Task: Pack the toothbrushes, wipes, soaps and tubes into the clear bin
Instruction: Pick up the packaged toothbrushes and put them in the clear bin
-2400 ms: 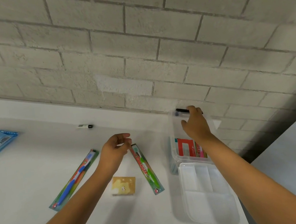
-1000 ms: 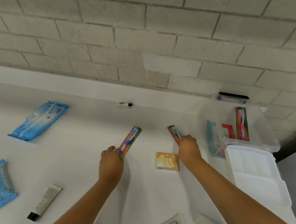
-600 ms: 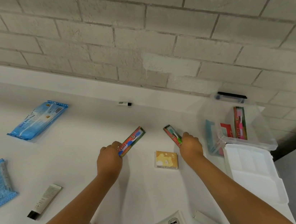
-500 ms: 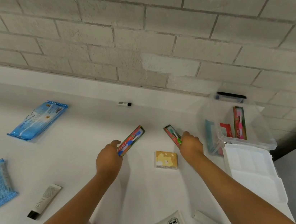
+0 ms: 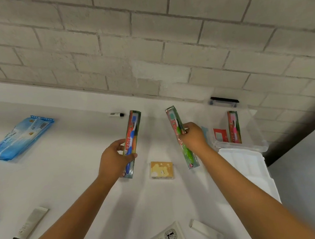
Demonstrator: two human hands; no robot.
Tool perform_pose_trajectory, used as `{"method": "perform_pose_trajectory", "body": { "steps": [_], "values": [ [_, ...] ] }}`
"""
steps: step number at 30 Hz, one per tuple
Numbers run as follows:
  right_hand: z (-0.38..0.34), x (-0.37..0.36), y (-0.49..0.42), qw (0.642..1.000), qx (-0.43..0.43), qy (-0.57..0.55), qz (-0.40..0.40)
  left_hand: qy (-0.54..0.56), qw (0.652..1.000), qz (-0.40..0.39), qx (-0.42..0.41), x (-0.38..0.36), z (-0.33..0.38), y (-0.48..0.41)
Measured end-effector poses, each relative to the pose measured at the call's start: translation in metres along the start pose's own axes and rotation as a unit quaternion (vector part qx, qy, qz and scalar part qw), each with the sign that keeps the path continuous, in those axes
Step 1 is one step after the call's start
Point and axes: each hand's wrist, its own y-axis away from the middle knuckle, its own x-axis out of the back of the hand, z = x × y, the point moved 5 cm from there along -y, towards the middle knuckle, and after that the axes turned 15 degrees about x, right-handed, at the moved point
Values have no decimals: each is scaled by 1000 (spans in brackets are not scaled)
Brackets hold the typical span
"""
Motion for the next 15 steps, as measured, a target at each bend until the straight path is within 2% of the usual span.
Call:
{"method": "perform_pose_trajectory", "body": {
  "steps": [6,11,15],
  "values": [
    [-29,65,-10,995,0,-76,57,38,998,-4,-41,-12,34,16],
    [-21,126,-17,987,3,-80,136,50,997,-21,-60,-30,54,30],
    [4,155,-22,986,6,-47,160,67,994,-44,-71,-45,64,40]
  ]
}}
